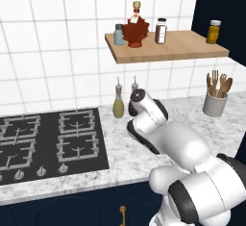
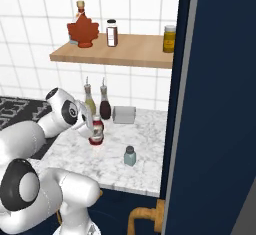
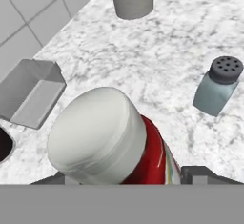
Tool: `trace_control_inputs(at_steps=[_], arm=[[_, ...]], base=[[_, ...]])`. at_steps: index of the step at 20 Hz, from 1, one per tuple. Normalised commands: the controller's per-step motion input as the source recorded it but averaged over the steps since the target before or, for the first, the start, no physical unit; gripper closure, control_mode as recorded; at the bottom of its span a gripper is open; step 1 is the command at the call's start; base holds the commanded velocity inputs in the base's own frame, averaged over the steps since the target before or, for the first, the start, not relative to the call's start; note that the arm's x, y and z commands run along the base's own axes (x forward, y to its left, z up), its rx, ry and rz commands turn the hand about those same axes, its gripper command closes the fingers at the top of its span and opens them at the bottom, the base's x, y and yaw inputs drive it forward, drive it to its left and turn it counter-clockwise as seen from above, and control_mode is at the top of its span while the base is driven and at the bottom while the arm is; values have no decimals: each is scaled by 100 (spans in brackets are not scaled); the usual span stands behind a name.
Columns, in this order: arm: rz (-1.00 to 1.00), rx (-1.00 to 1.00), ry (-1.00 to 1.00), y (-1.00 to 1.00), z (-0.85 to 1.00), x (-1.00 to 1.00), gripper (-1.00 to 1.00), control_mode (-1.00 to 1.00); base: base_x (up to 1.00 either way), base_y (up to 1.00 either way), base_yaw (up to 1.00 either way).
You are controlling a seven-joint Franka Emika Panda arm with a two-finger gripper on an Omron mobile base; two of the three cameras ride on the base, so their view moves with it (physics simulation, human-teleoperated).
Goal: Put the shaker and condiment bottle from the counter next to their counterparts in the cabinet.
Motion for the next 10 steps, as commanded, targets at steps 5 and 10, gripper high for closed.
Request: trace_control_inputs(at_steps=[5,10], arm=[[4,10,-20,0,48,-22,100,-100],[4,3,-17,0,52,-20,100,-100]], base=[[0,0,0],[0,0,0]])
